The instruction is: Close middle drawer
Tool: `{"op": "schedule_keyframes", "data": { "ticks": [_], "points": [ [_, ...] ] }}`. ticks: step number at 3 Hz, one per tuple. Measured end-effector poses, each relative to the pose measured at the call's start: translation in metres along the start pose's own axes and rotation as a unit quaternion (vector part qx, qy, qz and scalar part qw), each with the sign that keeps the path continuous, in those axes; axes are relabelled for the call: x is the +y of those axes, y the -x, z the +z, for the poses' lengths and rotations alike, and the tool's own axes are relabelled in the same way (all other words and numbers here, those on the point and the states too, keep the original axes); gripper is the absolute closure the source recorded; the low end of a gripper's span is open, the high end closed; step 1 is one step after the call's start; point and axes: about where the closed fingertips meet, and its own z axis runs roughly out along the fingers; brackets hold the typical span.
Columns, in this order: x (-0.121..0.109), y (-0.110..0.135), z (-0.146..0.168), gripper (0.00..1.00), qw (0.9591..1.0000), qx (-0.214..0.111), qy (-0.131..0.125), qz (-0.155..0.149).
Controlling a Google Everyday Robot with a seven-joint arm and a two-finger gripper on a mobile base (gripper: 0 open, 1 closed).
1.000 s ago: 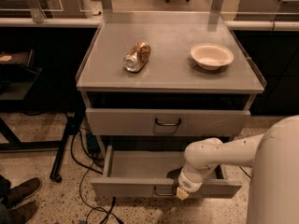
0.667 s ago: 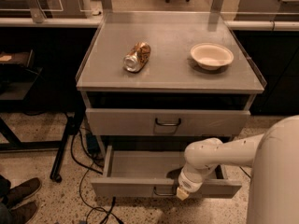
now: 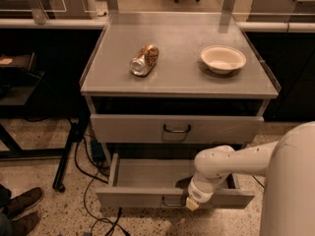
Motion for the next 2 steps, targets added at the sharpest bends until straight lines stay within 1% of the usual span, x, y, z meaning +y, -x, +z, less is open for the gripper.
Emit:
{"op": "schedule_keyframes", "data": {
  "ticks": [1, 2],
  "points": [
    [0.0000, 0.0000, 0.0000, 0.17, 1.0000, 0.000, 0.000, 0.000],
    [0.0001, 0.0000, 0.0001, 0.00, 1.0000, 0.000, 0.000, 0.000]
  ]
}}
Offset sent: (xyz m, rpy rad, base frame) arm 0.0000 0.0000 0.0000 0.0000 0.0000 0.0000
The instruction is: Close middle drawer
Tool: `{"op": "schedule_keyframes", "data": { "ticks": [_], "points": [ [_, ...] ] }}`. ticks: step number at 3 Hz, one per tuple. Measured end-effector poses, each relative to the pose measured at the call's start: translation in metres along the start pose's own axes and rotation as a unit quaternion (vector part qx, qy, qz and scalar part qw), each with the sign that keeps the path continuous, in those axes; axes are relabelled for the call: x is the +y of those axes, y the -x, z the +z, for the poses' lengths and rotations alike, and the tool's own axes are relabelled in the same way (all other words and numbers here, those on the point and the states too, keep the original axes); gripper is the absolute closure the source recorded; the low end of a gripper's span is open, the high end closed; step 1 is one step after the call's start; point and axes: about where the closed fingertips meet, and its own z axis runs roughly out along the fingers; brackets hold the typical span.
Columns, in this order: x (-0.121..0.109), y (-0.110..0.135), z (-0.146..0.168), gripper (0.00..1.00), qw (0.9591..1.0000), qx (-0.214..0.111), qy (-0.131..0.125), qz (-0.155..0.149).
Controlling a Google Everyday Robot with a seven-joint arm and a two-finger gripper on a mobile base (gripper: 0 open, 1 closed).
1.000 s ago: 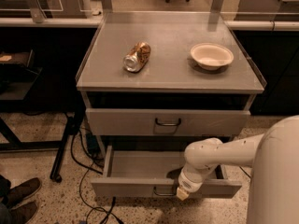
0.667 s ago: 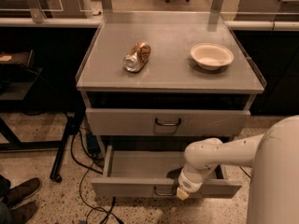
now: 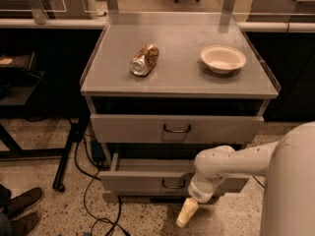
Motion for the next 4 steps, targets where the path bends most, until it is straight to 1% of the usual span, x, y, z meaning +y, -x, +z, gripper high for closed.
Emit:
{"op": "schedule_keyframes", "data": {
  "ticks": [1, 2, 3, 4],
  "points": [
    [0.0000, 0.0000, 0.0000, 0.00, 1.0000, 0.000, 0.000, 0.000],
    [0.0000, 0.0000, 0.0000, 0.18, 1.0000, 0.000, 0.000, 0.000],
    [-0.0001, -0.0001, 0.0001, 0.43, 1.0000, 0.000, 0.000, 0.000],
    [-0.0064, -0.0015, 0.0011, 0.66, 1.0000, -0.004, 0.001, 0.007]
  ]
}}
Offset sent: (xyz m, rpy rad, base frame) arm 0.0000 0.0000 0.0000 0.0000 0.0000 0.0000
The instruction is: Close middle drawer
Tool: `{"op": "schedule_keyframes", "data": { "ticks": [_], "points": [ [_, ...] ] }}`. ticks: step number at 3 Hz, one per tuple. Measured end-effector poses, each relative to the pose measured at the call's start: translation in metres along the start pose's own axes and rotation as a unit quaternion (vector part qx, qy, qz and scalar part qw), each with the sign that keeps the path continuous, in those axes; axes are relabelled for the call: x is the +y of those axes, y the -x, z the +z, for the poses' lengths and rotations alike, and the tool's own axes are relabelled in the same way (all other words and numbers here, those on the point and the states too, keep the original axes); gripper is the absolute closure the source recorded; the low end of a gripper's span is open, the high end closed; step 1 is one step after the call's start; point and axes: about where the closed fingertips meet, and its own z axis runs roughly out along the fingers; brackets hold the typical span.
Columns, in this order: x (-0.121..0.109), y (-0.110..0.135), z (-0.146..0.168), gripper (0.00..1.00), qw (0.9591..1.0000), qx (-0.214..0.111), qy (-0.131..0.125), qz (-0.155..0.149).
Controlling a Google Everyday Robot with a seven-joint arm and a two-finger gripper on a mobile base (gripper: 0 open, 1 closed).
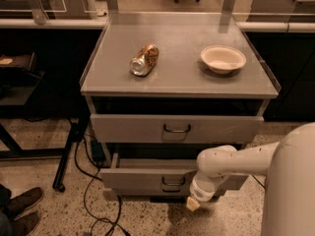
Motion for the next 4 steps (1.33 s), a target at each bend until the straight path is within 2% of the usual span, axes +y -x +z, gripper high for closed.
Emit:
{"op": "schedule_keyframes", "data": {
  "ticks": [1, 2, 3, 4],
  "points": [
    [-0.026, -0.001, 0.004, 0.89, 0.9993, -0.001, -0.035, 0.014],
    [-0.056, 0.001, 0.011, 1.00, 0.9971, 0.002, -0.068, 0.036],
    [-0.080, 0.003, 0.020, 1.00, 0.9942, 0.008, -0.094, 0.052],
    [-0.081, 0.002, 0.020, 0.74, 0.9939, 0.009, -0.095, 0.055]
  ]
}}
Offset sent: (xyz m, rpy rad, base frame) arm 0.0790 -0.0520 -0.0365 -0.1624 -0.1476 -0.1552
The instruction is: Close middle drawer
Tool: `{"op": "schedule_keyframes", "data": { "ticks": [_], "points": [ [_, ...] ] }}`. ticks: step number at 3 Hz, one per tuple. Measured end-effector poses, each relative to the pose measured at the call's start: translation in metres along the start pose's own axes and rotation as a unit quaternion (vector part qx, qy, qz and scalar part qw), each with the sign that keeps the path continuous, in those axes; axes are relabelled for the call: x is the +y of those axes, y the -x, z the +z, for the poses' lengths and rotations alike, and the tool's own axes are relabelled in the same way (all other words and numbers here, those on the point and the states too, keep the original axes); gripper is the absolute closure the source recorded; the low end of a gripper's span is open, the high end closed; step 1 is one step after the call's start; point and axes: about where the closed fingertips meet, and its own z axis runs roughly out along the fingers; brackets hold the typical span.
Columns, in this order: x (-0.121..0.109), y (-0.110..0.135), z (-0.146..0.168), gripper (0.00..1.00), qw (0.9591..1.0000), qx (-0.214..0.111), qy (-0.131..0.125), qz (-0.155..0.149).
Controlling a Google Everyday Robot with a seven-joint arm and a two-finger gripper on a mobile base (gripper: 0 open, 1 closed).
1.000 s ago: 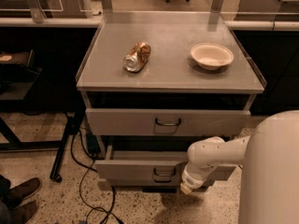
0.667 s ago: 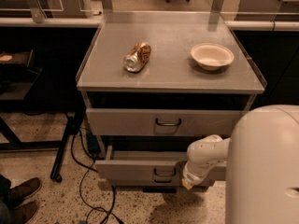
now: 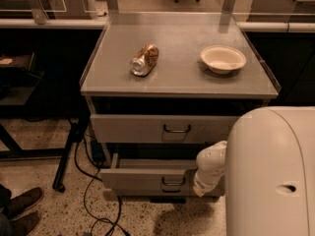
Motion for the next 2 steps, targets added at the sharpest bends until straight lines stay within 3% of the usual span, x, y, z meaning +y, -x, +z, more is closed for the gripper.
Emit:
{"op": "schedule_keyframes", "data": {
  "ticks": [2],
  "points": [
    [0.0000, 0.0000, 0.0000, 0.26, 1.0000, 0.000, 0.000, 0.000]
  ]
}}
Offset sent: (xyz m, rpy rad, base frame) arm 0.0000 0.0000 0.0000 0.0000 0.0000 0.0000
